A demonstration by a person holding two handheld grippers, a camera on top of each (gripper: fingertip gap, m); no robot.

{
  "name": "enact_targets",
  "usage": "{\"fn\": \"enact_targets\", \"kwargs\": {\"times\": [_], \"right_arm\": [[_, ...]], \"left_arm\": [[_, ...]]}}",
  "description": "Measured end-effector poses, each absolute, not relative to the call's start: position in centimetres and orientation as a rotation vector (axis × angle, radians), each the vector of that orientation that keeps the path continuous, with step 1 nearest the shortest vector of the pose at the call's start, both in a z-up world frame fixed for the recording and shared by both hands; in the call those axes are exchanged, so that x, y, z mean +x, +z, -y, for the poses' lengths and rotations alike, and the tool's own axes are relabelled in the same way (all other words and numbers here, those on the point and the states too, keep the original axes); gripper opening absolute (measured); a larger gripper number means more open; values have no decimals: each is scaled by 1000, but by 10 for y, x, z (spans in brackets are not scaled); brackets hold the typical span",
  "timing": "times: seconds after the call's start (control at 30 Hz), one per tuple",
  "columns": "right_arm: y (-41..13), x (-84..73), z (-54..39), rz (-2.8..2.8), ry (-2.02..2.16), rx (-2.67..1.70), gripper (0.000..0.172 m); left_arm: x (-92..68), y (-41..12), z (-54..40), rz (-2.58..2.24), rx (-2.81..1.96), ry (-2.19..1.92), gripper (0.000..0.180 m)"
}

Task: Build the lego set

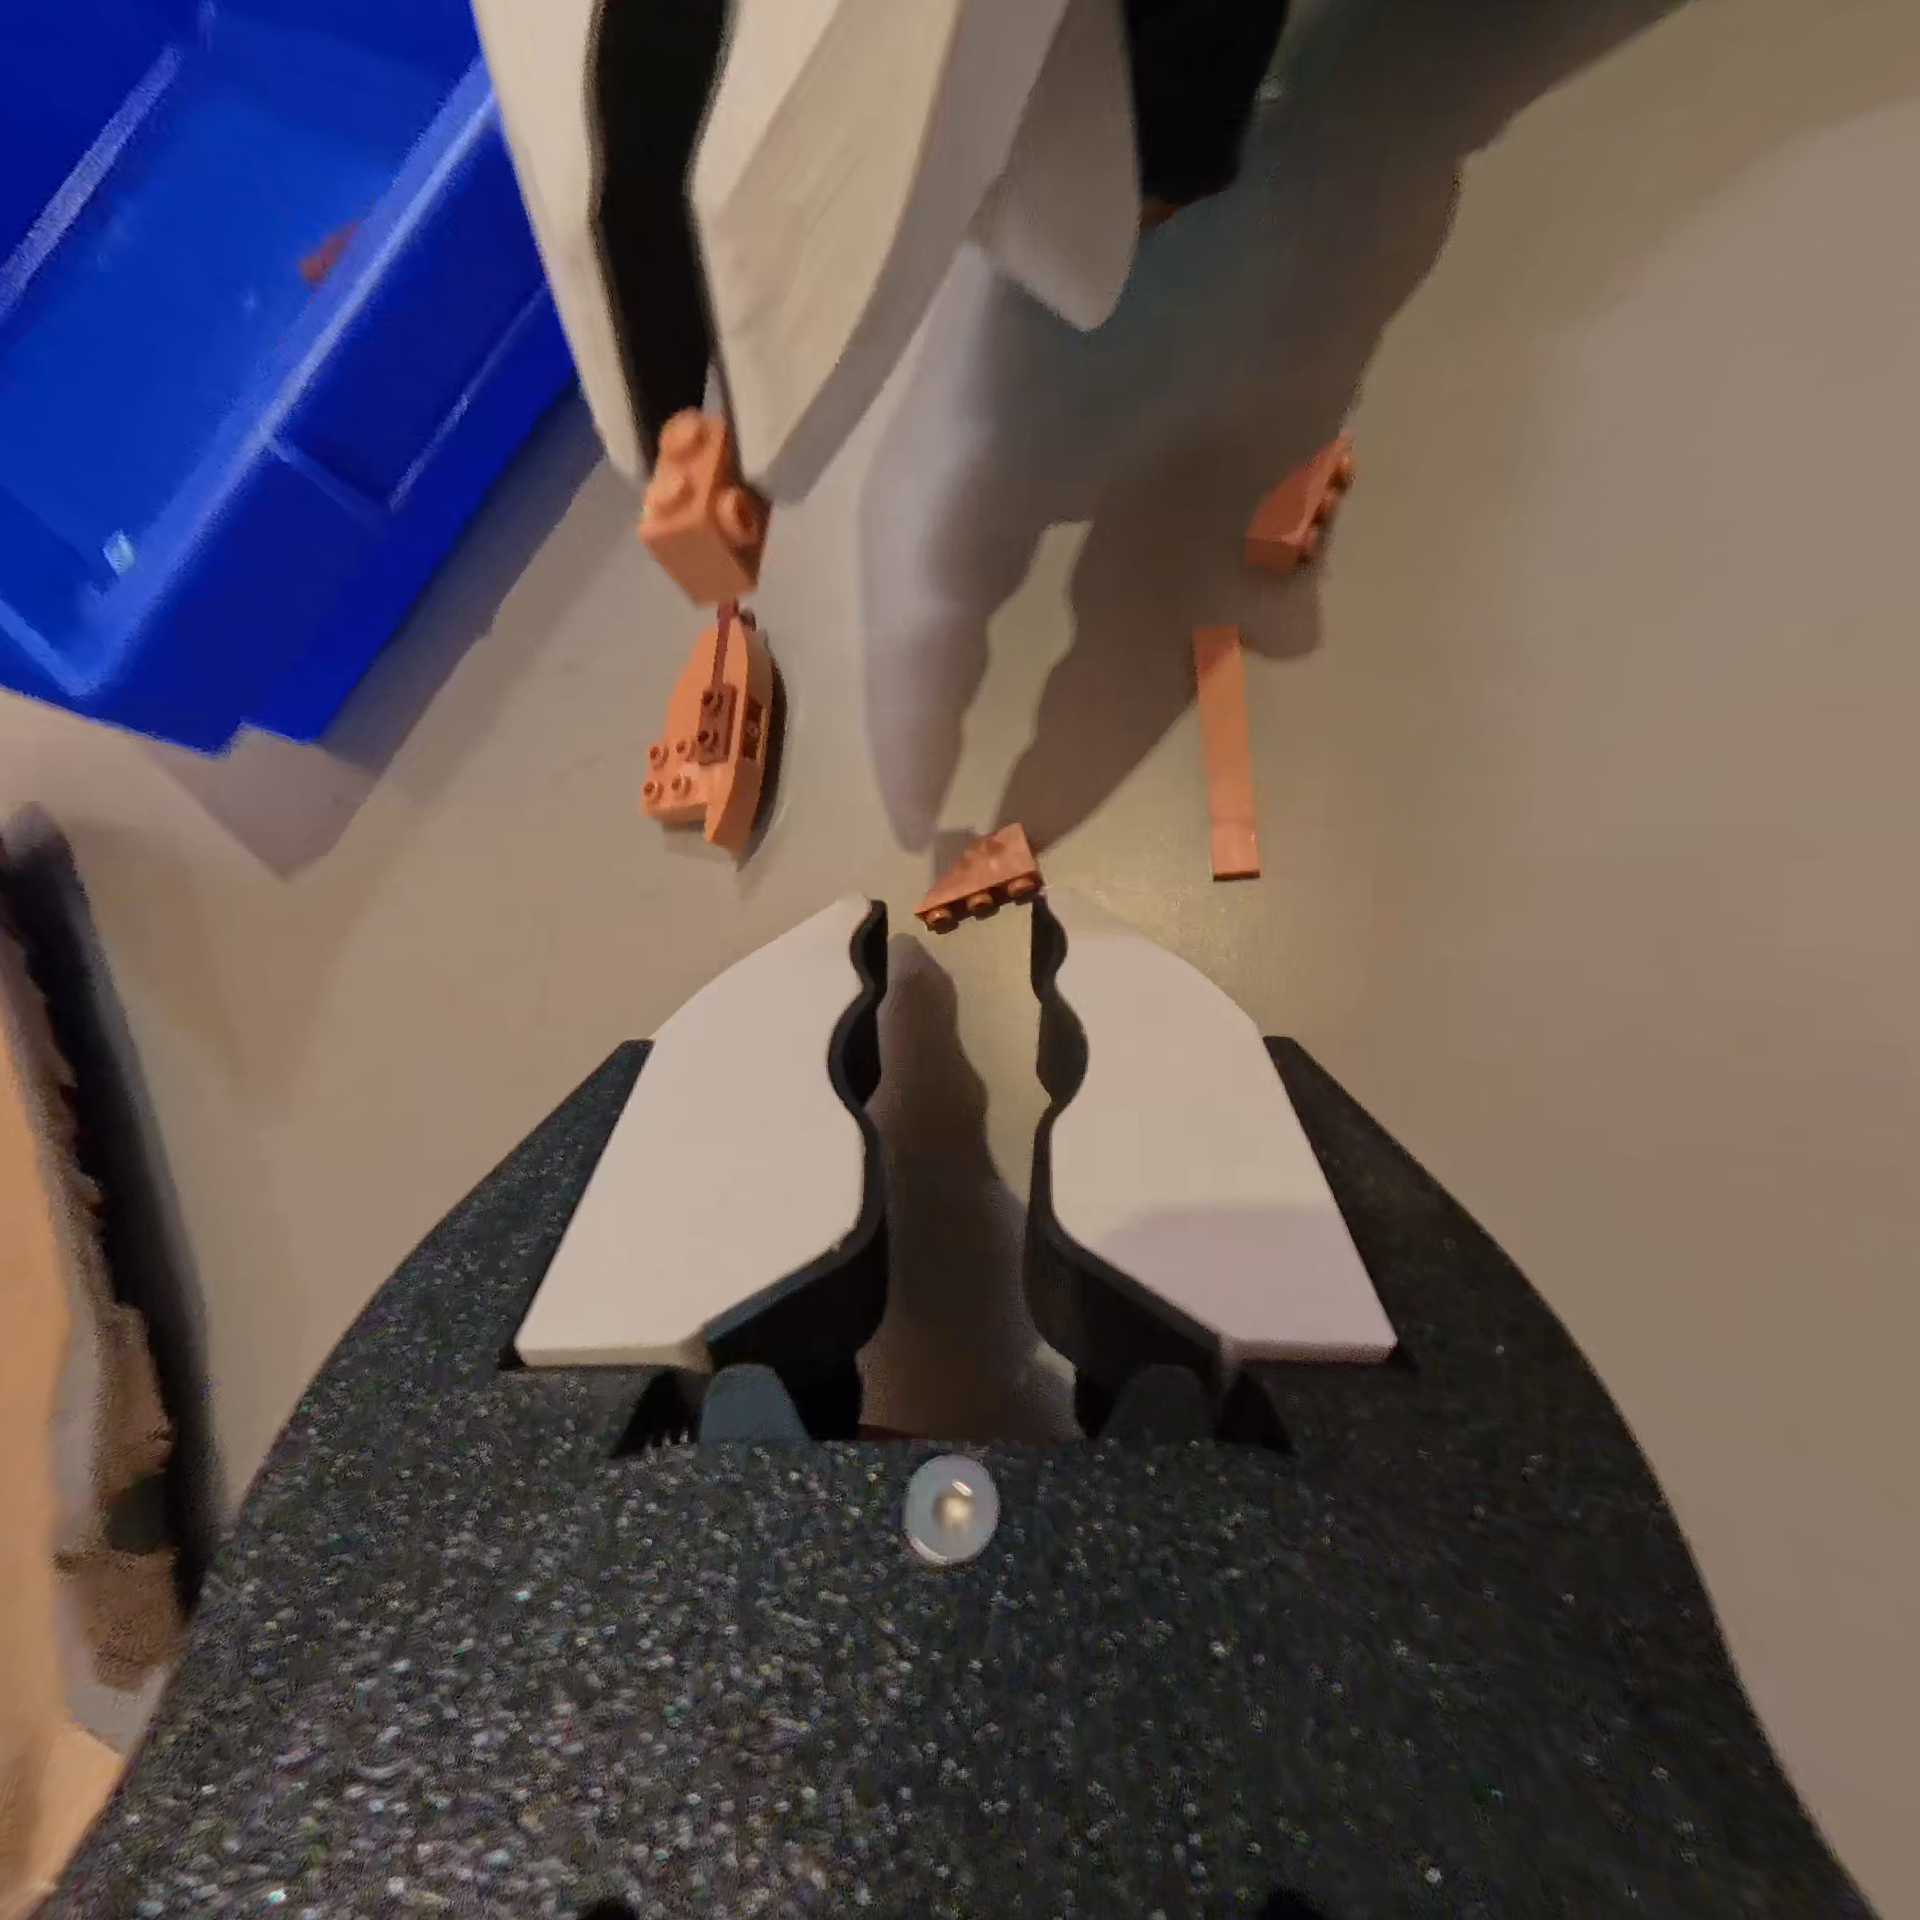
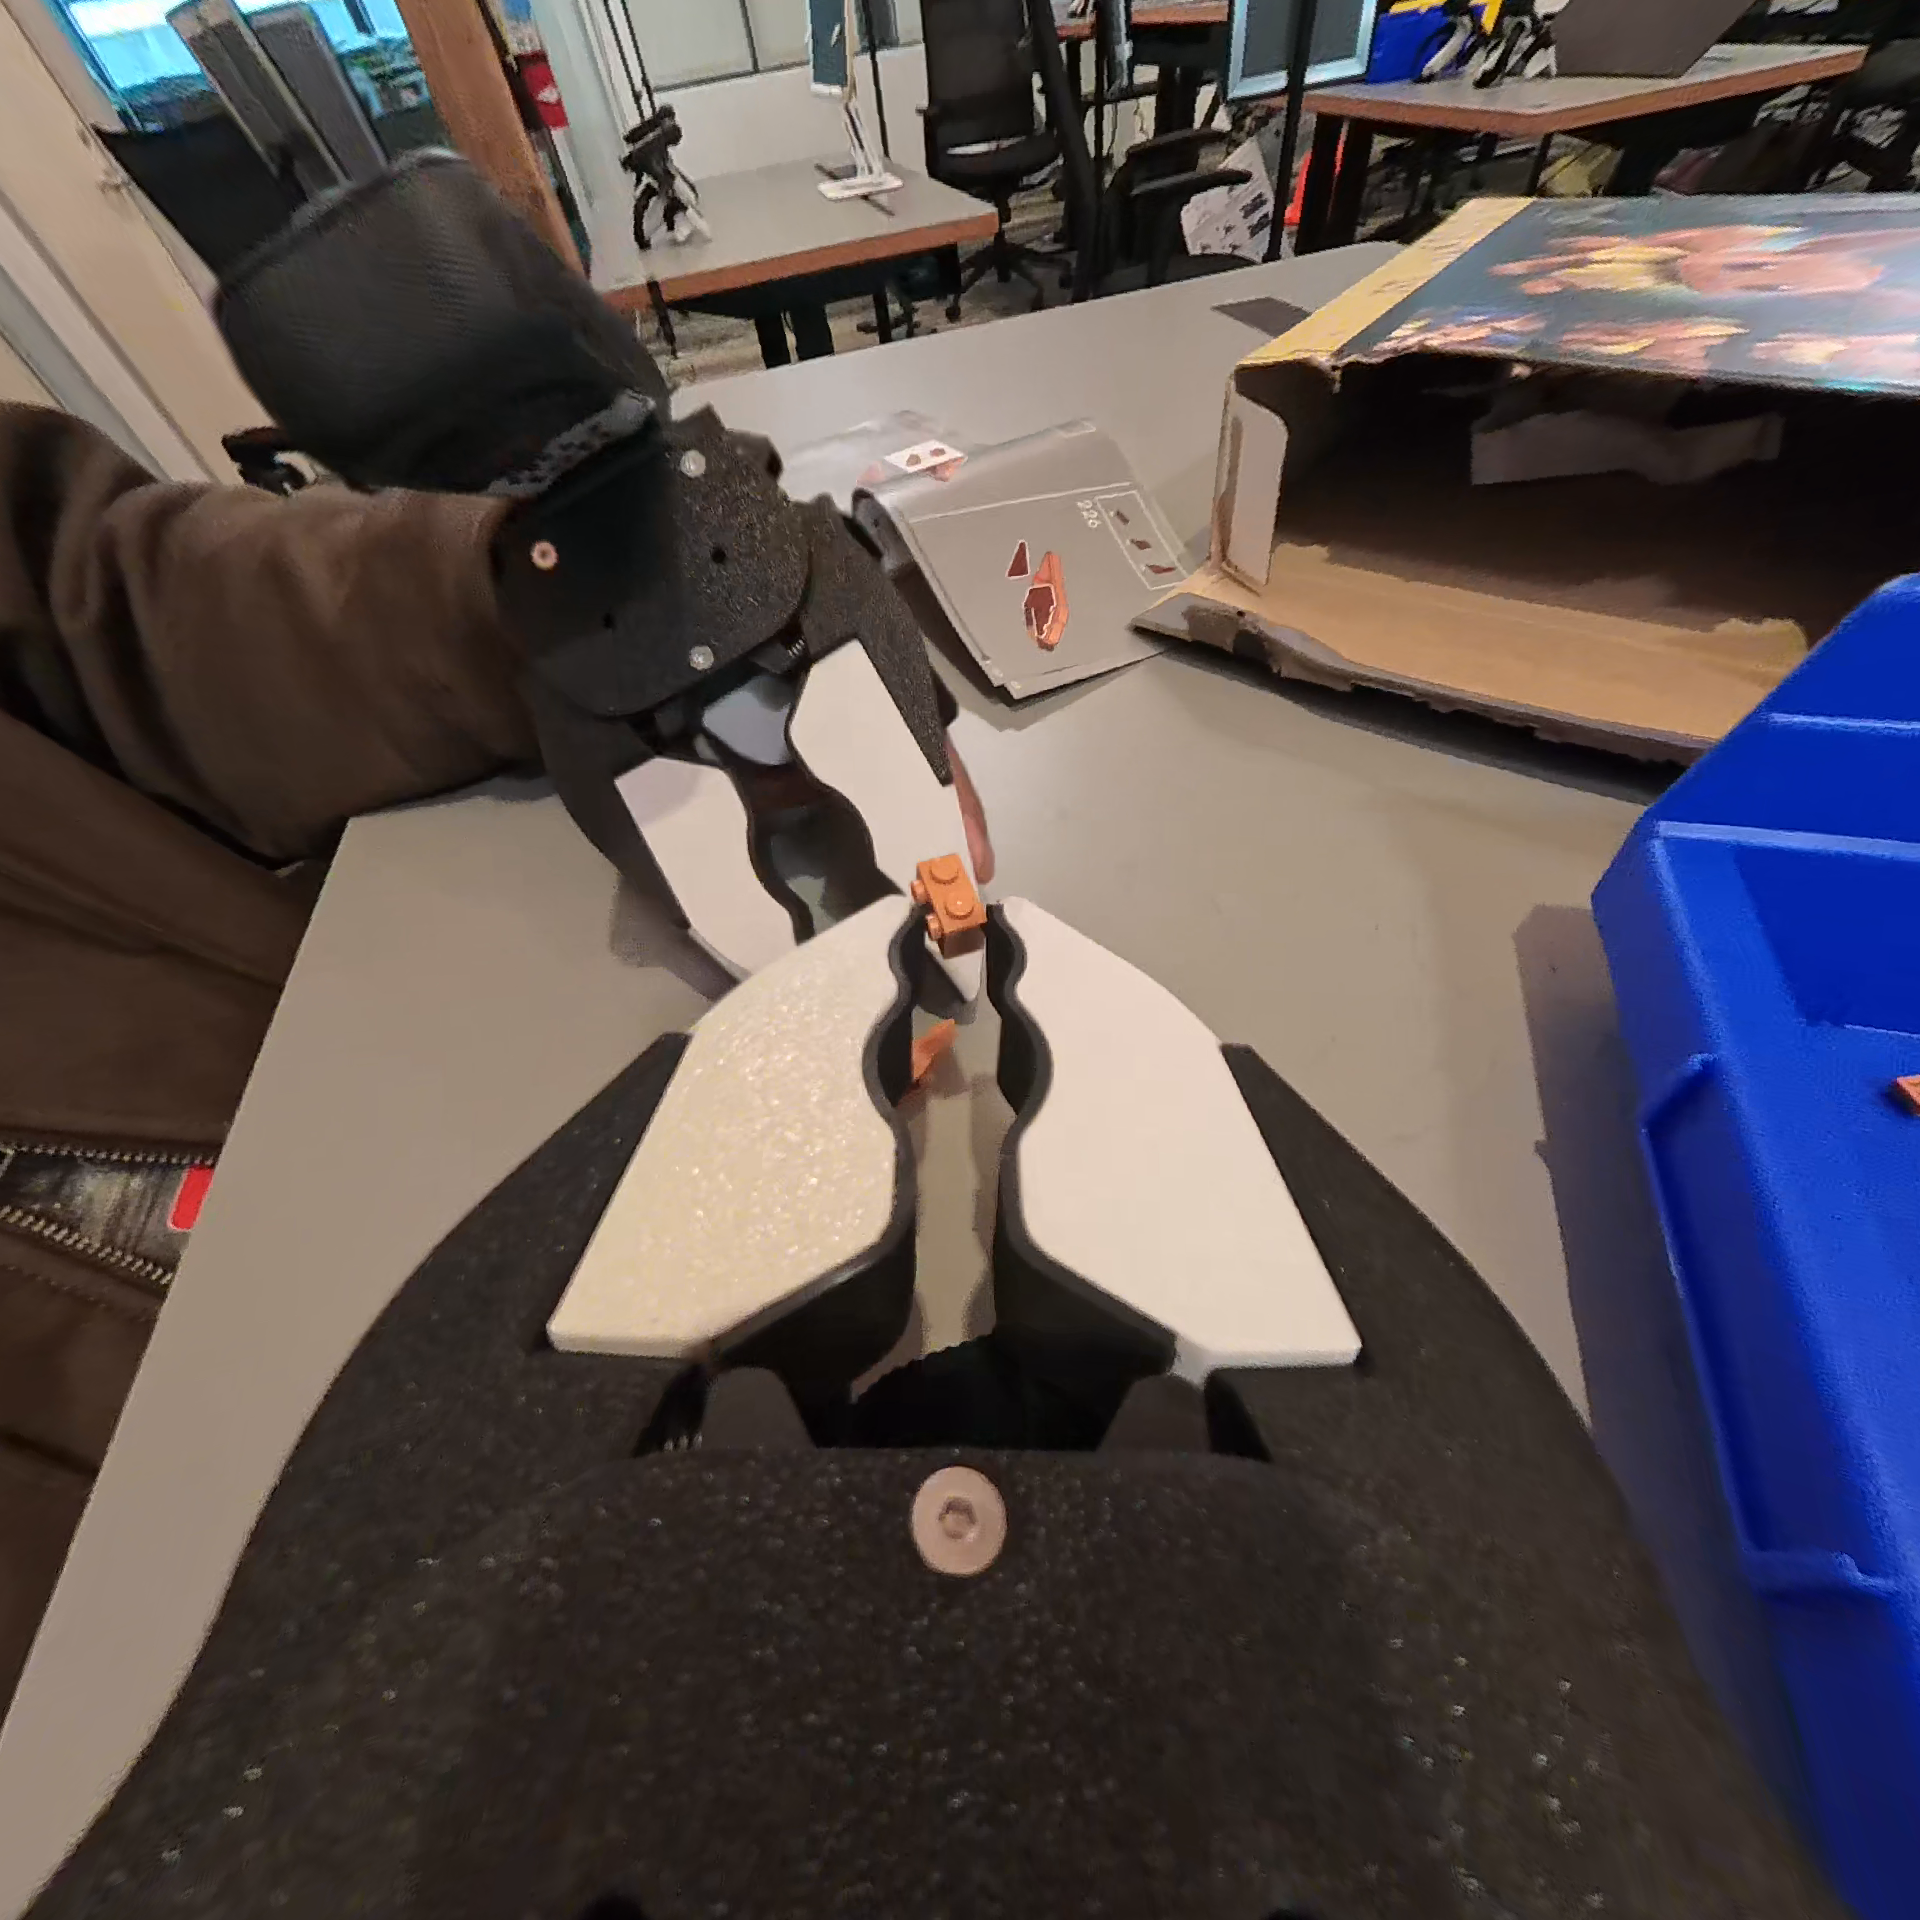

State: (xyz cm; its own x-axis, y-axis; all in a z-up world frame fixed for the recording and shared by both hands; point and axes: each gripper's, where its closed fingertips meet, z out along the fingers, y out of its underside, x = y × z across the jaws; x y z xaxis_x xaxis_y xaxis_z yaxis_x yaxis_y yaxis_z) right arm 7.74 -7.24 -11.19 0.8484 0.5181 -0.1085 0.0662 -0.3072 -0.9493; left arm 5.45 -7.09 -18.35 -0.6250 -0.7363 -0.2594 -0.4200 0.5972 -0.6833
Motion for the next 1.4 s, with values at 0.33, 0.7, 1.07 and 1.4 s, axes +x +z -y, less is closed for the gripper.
{"fn": "enact_targets", "kwargs": {"times": [0.33, 0.7, 1.07, 1.4], "right_arm": [[-115, 78, 74, 462, 472, -1865, 10], [-168, 69, 90, 833, 202, -2067, 11], [-167, 68, 90, 978, -2, -1991, 11], [-168, 69, 91, 986, -7, -1995, 11]], "left_arm": [[56, -177, 74, -2344, -598, -948, 26], [52, -183, 79, -2395, -1172, -1041, 0], [49, -184, 82, -2376, -1139, -931, 7], [46, -183, 93, -2416, -687, -738, 37]]}}
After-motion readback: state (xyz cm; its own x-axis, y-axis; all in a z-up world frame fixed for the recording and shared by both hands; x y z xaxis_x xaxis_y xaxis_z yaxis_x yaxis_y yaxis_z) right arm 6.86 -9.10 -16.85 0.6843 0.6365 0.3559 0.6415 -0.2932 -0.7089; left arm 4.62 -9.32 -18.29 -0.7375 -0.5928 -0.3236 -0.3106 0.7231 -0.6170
